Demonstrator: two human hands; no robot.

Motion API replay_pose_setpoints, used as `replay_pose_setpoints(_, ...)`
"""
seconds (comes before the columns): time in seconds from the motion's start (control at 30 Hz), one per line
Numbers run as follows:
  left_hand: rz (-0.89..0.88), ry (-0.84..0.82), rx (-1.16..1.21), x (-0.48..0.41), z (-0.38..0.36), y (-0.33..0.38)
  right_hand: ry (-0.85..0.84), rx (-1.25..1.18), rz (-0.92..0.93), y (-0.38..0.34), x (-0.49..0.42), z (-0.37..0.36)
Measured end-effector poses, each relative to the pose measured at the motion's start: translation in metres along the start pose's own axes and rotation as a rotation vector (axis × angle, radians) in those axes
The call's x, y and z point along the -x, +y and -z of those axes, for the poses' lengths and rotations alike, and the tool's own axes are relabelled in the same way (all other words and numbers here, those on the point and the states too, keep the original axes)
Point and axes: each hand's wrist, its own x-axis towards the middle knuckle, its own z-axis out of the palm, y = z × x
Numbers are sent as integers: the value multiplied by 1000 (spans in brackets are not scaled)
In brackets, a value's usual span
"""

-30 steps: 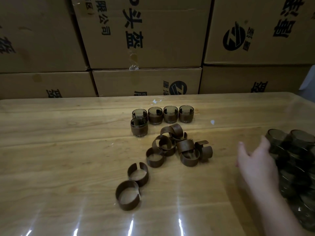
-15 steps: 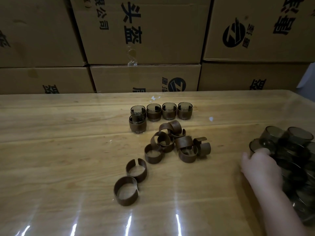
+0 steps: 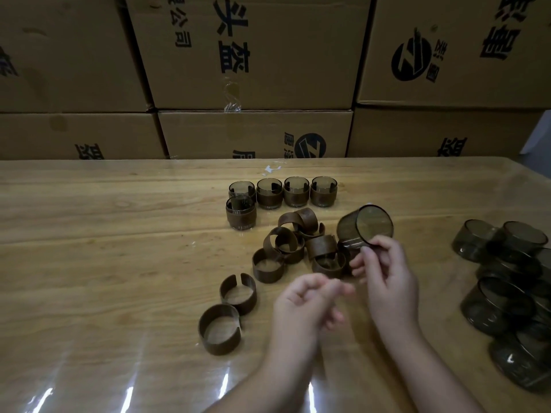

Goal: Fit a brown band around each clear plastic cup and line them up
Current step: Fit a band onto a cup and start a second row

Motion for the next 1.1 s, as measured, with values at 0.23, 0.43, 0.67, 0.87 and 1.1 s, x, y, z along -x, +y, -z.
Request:
replay_pose_setpoints(0.23, 12, 146, 0, -26, 31, -1, -153, -217, -9, -5, 24, -21)
replay_pose_setpoints(0.43, -26, -135, -28, -28, 33, 0, -275, -339, -144, -10, 34, -28)
replay_pose_setpoints(0.67, -14, -176, 54, -33, 41, -1, -292, -396, -130, -15, 36, -26)
replay_pose_setpoints(0.87, 41, -120, 148, -37, 44, -5, -177, -258, -20, -12, 32, -25)
replay_pose_setpoints(1.1, 112, -153, 218, -38, 48, -2, -293, -125, 47, -9, 28, -26)
